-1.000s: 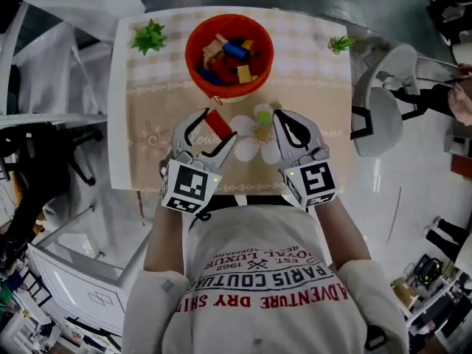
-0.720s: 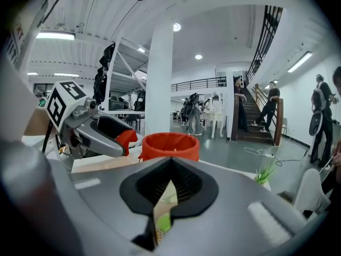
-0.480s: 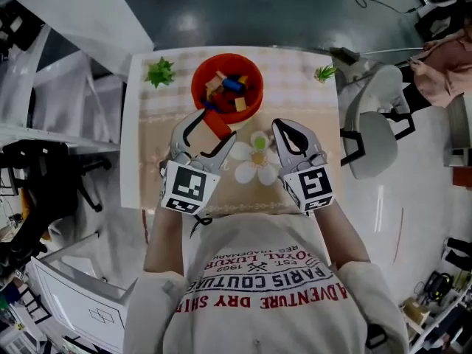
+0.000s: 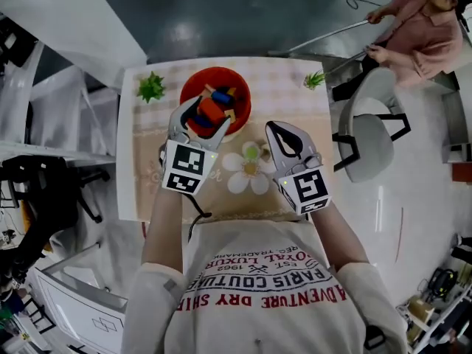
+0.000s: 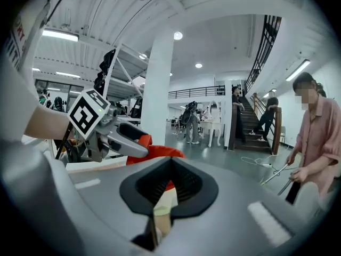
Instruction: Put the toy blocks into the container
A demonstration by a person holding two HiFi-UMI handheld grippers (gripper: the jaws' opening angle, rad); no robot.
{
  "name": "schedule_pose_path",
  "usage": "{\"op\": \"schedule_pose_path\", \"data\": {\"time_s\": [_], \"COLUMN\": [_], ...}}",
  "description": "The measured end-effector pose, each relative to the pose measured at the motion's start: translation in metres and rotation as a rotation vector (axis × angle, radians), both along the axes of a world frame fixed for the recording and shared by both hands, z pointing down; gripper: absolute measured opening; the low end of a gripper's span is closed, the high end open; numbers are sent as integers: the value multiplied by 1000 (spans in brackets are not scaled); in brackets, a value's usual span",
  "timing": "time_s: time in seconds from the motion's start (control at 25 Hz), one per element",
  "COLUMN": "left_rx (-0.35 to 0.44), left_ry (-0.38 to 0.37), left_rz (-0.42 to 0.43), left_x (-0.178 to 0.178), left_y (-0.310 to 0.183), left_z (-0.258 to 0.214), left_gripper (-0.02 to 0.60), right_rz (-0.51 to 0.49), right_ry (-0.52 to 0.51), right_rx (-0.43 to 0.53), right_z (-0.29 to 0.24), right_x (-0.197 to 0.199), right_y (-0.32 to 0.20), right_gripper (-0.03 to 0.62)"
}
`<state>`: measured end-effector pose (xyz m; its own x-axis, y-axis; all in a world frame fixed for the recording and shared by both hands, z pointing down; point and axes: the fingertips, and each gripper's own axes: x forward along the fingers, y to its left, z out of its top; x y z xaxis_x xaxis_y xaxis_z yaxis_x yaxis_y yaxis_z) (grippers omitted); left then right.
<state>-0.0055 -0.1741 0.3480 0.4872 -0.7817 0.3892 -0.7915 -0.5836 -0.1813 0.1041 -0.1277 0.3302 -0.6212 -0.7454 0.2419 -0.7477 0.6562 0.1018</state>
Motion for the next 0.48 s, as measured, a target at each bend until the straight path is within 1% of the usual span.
{"op": "schedule_pose_path", "data": {"time_s": [0.24, 0.32, 0.4, 0.48], "left_rx": [-57, -62, -56, -52], "left_ry": [-10, -13, -3, 26], "left_rz": [-42, -54, -64, -71], "left_x": [6, 7, 8, 10], "left_y": [-14, -15, -14, -11], "left_z": [21, 24, 23, 19], "left_gripper": [318, 321, 368, 388], "right_rz": [18, 21, 22, 18], "right_ry": [1, 1, 0, 1], "right_rx": [-30, -34, -36, -37], "right_z": [10, 13, 13, 13], "right_x": [14, 17, 20, 23], "right_y": [-8, -9, -9, -8], "right_gripper": [2, 2, 2, 2]}}
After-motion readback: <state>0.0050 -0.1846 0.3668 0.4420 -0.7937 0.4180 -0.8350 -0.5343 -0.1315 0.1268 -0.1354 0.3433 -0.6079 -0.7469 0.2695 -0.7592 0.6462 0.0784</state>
